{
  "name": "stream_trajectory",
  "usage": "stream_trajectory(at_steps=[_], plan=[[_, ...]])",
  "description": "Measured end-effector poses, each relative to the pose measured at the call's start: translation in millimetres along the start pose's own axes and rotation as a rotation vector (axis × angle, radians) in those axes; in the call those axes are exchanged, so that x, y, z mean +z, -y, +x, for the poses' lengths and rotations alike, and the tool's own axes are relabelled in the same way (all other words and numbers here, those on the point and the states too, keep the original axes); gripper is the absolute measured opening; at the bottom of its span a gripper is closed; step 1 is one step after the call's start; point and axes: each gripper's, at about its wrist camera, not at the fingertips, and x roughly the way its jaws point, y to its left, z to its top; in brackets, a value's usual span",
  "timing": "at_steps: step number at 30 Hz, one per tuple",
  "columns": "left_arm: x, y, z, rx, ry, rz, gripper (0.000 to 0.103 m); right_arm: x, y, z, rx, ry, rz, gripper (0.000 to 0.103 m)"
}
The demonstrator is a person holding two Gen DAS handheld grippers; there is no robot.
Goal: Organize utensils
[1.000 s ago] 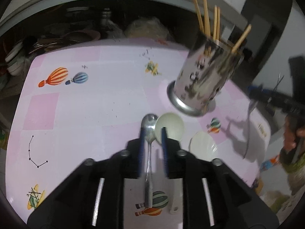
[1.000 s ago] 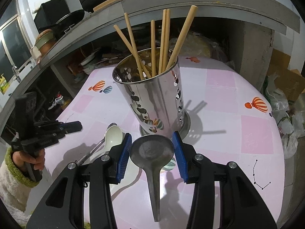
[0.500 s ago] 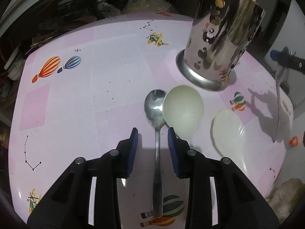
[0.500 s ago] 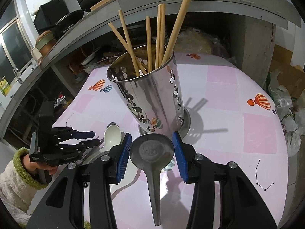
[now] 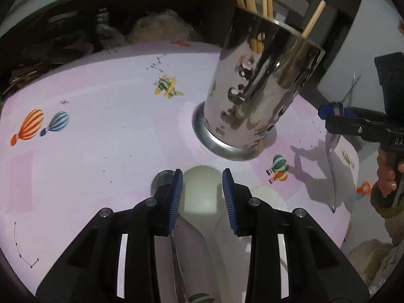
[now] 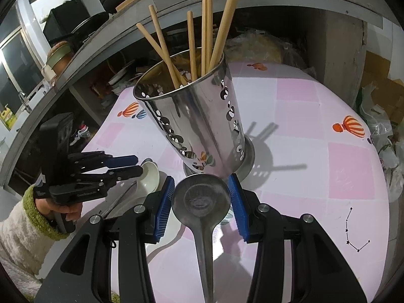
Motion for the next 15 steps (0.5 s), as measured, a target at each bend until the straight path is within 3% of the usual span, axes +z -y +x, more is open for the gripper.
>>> stream_trajectory(at_steps=[9, 15], plan=[[2.5, -9.3, 17.1, 0.039, -0.089, -0.017, 0.03, 1.1, 2.3, 7.2, 0.006, -0.012, 0.003, 0.043], [3.1, -16.7, 17.6, 0.01, -0.115, -0.044, 0.03, 0.6, 1.6, 10.3, 0.007, -0.018, 0.001, 0.043]])
